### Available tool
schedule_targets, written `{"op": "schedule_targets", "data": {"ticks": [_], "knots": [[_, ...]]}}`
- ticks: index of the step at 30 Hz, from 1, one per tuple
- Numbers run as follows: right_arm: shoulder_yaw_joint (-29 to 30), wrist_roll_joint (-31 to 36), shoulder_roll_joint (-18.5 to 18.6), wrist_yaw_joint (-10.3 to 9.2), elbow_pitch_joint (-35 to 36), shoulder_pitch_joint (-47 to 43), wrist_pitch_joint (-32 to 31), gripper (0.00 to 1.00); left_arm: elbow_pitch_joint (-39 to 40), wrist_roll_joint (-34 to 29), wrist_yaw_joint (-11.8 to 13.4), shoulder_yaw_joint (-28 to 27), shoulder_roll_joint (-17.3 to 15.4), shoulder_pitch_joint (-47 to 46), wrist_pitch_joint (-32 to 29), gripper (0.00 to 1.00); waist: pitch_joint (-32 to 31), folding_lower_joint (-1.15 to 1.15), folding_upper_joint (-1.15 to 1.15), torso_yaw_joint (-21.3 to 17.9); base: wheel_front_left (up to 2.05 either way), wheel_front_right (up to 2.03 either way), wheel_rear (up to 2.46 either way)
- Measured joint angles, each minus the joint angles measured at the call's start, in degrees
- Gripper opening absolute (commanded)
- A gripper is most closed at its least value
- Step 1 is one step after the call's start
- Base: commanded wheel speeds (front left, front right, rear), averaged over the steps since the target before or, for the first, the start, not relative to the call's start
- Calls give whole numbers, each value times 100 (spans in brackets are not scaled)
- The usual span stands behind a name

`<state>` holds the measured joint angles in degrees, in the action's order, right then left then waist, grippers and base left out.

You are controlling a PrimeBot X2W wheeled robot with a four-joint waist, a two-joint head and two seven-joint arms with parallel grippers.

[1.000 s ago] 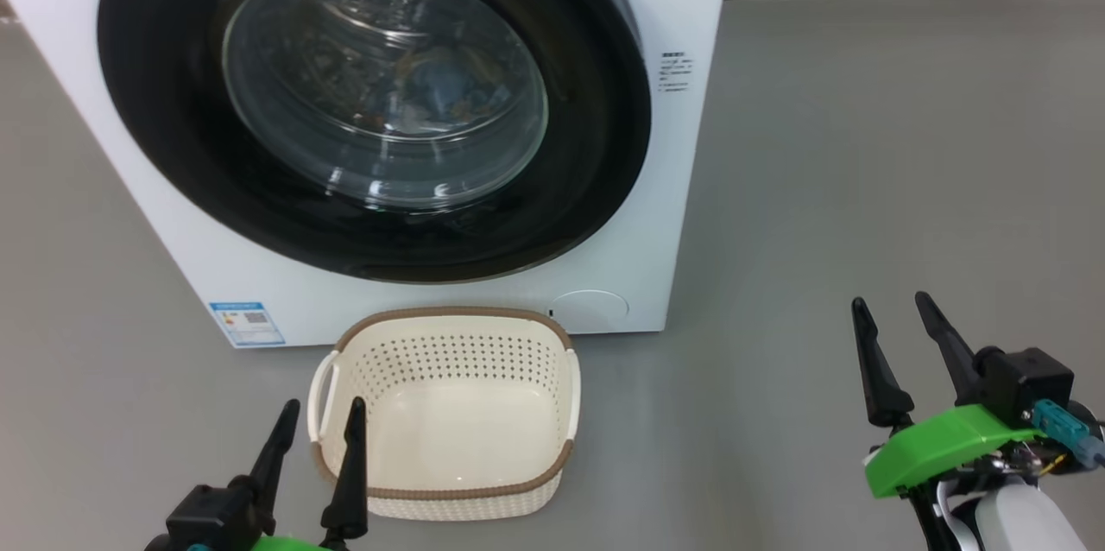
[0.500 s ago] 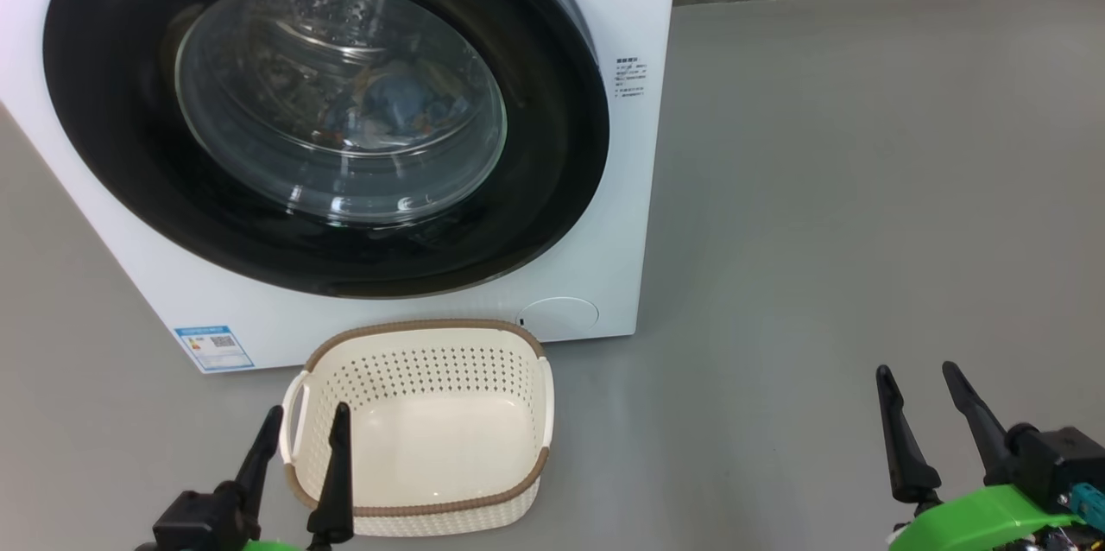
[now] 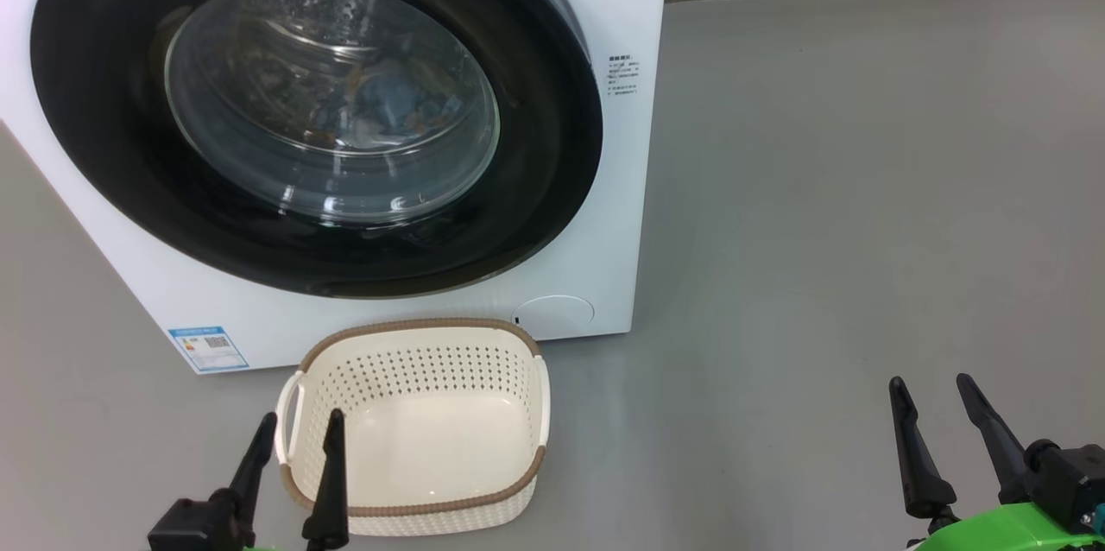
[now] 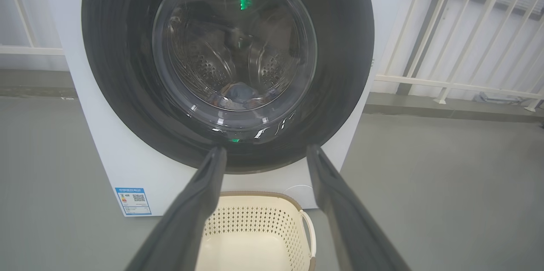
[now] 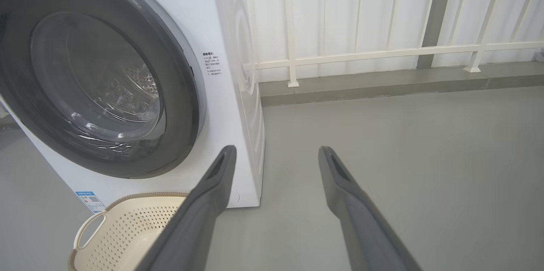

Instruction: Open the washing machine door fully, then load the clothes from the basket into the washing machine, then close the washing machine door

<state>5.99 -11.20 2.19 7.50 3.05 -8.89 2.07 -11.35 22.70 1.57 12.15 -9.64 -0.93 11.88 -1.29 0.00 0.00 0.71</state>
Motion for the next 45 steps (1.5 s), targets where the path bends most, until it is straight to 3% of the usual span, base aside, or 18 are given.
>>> {"op": "schedule_targets", "data": {"ticks": [26,27,37,41,45], "knots": [[-2,-190,-1,0,-81,1,2,100,2,32,102,33,-43,23,73,100,-67,0,0,72,0,0,0],[-11,-190,-1,0,-87,1,2,0,1,34,102,36,-46,25,71,0,-71,0,0,75,0,0,0],[-34,-286,-131,0,-672,-114,-8,0,-427,109,98,112,163,347,13,0,-72,0,0,80,0,0,0],[-33,-514,-133,0,-687,-110,-53,0,-427,358,79,69,165,346,-41,0,-76,13,0,75,0,0,0],[-32,-735,-133,0,-730,-104,-58,0,-427,564,43,20,172,345,-87,0,-63,3,0,70,0,0,0]]}}
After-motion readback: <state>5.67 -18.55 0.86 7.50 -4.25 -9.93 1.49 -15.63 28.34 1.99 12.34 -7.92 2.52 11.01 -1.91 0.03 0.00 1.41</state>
